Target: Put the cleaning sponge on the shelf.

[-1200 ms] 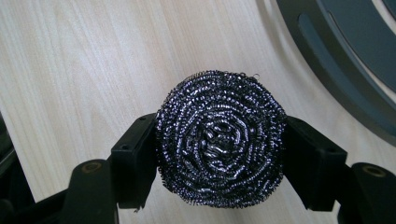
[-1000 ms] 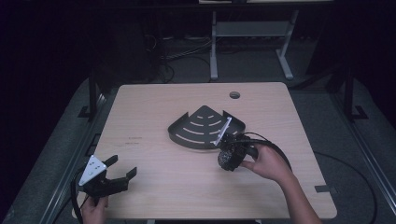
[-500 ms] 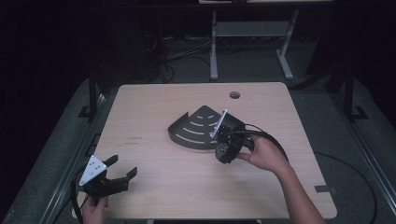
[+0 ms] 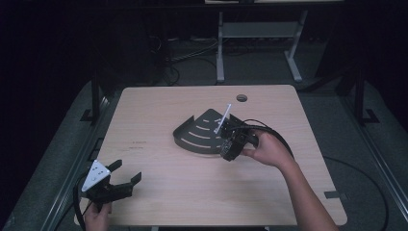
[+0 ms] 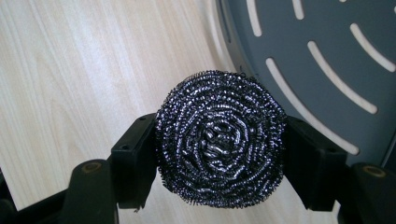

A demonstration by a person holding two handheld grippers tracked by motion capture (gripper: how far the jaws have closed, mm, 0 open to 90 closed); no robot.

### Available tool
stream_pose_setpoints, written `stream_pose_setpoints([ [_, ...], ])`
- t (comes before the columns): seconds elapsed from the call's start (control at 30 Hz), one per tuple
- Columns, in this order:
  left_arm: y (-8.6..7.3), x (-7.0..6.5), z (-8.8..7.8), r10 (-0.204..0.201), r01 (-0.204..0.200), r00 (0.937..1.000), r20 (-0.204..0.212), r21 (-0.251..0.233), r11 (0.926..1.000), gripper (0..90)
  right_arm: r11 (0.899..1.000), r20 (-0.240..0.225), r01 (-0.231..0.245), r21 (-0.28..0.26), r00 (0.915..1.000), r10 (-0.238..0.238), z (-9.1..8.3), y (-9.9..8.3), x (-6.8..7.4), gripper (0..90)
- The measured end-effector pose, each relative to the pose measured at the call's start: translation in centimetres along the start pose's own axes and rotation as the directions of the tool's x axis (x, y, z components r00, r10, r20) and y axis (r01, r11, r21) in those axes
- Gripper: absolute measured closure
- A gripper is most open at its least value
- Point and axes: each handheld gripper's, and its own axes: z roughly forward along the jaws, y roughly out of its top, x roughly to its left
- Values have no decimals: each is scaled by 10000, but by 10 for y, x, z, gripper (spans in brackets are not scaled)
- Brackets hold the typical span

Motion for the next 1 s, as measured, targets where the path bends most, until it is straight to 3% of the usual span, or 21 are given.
stream_pose_setpoints([
  [0.67, 2, -2, 2, 57, -57, 10000, 63, -4, 10000, 133, 9997, -262, -145, 206, 9995, 151, 7, 33, -24, 318],
  [1.0, 2, -1, 0, 41, -41, 10000, 45, -79, 10000, 133, 9992, -421, -383, -79, 9984, 379, 7, 49, -37, 319],
])
